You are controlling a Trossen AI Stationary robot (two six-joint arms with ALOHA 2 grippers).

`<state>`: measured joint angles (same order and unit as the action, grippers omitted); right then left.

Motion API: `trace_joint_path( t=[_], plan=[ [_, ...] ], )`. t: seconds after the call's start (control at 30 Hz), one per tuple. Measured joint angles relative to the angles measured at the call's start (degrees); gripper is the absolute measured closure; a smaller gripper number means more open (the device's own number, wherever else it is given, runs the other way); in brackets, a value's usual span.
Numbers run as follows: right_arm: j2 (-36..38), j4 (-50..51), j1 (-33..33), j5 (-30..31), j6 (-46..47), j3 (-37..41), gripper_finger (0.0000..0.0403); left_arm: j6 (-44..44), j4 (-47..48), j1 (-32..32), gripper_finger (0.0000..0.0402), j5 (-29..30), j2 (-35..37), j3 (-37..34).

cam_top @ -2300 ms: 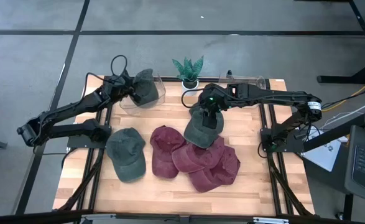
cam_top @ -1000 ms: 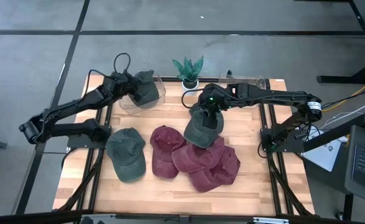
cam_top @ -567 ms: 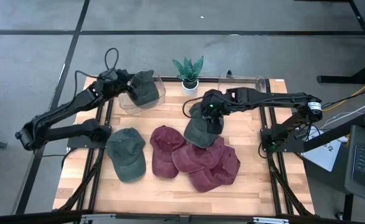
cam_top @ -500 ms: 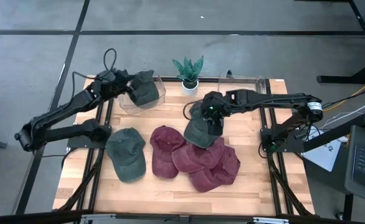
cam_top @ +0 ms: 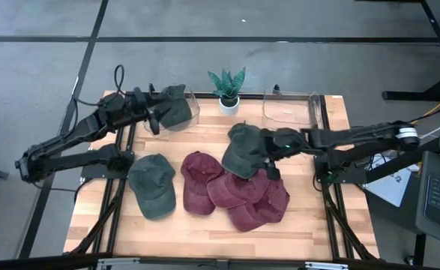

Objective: Pick & Place hat
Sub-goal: Put the left black cap into the left transparent bin

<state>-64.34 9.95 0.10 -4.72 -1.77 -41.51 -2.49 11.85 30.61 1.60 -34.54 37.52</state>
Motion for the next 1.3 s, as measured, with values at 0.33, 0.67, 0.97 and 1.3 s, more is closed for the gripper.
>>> trace_joint_path(
  t=[0.33,0.67,0.97,1.3],
  plan=[
    [11.56,-30.72,1.76,1.16,7.65,22.90,0.0181,-1.09,2.12,-3.26,0.0203,0.24,-0.04,0.00],
    [13.92,-32.13,1.68,0.71,13.56,26.01,0.0181,-1.50,3.64,-3.28,0.0203,0.77,-0.06,-0.02],
    [23.91,-36.90,1.66,0.11,10.34,33.46,0.0181,-2.76,4.13,-3.28,0.0203,0.29,-0.54,-0.04],
    [38.79,-39.04,0.96,0.16,6.91,41.26,0.0181,-2.78,4.29,-5.69,0.0202,-1.32,-2.82,-0.07]
  ],
)
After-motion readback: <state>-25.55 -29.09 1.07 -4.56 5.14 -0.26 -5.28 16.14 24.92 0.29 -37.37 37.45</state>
